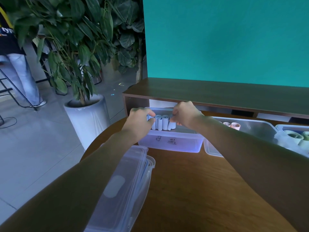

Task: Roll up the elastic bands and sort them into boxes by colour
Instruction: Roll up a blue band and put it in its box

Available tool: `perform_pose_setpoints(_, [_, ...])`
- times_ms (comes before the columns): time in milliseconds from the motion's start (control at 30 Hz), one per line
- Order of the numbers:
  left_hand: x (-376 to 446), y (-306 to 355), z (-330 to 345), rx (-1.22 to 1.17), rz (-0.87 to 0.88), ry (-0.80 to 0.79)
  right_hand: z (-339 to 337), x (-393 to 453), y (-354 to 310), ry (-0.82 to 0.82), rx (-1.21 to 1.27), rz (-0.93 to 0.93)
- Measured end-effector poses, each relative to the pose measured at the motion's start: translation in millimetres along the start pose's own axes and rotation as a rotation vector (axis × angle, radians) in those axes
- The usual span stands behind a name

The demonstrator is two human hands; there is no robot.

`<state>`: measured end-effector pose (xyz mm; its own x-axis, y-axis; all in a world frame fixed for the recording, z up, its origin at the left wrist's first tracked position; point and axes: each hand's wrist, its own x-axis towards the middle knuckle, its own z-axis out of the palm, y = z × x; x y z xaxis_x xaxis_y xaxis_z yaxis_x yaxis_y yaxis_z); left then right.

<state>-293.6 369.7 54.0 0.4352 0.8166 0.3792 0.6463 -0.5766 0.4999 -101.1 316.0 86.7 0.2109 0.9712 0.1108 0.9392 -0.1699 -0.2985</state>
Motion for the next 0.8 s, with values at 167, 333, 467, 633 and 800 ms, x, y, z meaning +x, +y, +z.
perform_pose_setpoints(167, [-1,1,-1,0.012,0.011,0.011,-2,-1,2,-0.006,0.001,-0.002])
perform_pose_setpoints(333, [-1,0,0,0.003,0.018,0.024,-4,-3,4,-0.016,-0.05,0.013])
perform_pose_setpoints(467, [0,-2,1,0.022,0.034,0.042,-6,-3,5,-0.027,-0.083,0.017])
perform_pose_setpoints(633, [1,-2,0,0.062,0.072,0.059,-12,-6,4,-0.022,-0.127,0.018])
perform_pose_setpoints(800, [1,-3,1,0.071,0.072,0.065,-13,-9,6,-0.029,-0.129,-0.004])
